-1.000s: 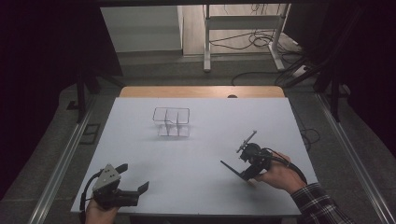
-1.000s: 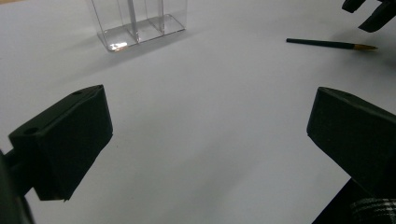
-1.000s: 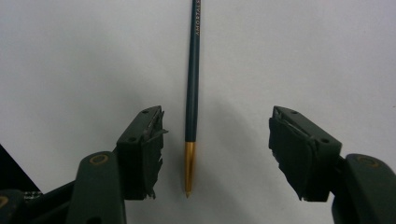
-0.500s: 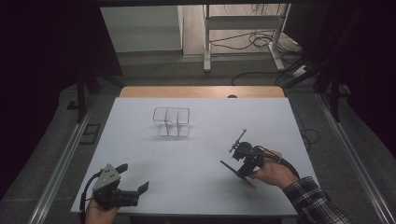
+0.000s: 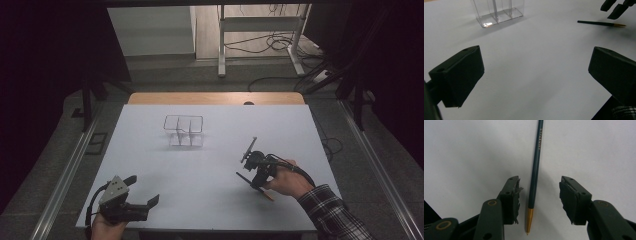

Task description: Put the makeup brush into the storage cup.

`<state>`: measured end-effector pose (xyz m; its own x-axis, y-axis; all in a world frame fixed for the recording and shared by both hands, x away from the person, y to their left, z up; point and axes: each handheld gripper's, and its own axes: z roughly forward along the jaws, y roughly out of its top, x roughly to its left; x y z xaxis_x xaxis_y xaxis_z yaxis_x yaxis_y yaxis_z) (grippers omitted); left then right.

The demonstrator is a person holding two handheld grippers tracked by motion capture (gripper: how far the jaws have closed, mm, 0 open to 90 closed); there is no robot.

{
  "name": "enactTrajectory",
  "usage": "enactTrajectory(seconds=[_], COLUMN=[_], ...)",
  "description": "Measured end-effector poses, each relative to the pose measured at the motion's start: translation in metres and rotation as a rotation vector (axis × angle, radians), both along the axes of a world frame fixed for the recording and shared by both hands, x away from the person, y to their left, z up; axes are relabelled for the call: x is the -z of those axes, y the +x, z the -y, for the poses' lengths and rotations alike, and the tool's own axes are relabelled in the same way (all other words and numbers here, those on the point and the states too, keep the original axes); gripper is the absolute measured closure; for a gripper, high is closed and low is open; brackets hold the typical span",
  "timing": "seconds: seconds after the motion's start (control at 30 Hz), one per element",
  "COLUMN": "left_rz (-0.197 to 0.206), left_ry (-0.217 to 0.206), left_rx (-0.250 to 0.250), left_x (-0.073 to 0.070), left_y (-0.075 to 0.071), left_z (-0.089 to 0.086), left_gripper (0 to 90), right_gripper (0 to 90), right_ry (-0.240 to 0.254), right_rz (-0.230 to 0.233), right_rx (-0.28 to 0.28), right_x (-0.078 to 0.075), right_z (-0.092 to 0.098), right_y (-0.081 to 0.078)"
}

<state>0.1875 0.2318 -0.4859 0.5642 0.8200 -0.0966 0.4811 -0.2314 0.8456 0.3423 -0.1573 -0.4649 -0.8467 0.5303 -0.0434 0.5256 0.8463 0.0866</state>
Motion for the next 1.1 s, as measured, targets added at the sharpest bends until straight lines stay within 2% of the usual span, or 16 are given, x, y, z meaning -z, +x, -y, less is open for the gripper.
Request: enactTrajectory(seconds=[0.47,1.1], left_rz=[-0.001,-0.001], left_ry=[0.006,0.007], left_rx=[0.0,-0.003], left_x=[0.0,0.0], left_y=[0.0,0.0], left_z=[0.0,-0.001], left_gripper=[0.5,0.5], right_gripper=[56.9,66.3], right_ry=[-0.066,-0.097], right_rz=[-0.011,-0.029], right_rx=[-0.031,-0.044], right_x=[0.007,0.017], right_z=[-0.009,-0.011], right_y=[0.002,0.003])
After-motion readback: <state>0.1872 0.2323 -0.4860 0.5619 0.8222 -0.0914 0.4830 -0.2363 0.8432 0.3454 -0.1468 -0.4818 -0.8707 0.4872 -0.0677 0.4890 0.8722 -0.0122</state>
